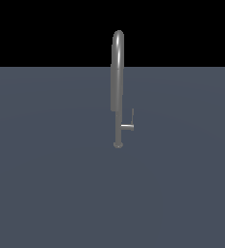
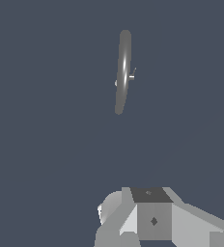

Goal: Turn on the faucet by rotating a designated handle.

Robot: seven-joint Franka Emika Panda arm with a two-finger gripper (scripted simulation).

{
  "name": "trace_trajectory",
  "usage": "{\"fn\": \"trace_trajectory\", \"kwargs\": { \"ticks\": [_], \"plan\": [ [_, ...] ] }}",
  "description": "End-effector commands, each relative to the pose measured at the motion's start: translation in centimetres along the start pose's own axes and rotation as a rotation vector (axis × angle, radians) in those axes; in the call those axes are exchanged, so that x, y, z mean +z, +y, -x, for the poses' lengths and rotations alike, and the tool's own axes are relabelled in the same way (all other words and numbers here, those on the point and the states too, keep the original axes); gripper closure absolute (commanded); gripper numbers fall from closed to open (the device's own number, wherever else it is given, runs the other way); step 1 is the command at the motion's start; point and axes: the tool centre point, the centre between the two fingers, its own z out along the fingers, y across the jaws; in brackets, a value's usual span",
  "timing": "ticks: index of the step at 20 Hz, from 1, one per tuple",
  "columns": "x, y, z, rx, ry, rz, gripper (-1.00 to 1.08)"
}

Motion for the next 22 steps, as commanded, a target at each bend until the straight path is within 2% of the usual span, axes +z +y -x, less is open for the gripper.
{"fn": "trace_trajectory", "kwargs": {
  "ticks": [1,9,22],
  "plan": [
    [0.1,0.0,-0.6,0.015,-0.014,-0.014,1.08],
    [1.0,0.2,-3.6,0.099,-0.090,-0.091,1.08],
    [4.0,1.4,-10.7,0.303,-0.277,-0.283,1.08]
  ]
}}
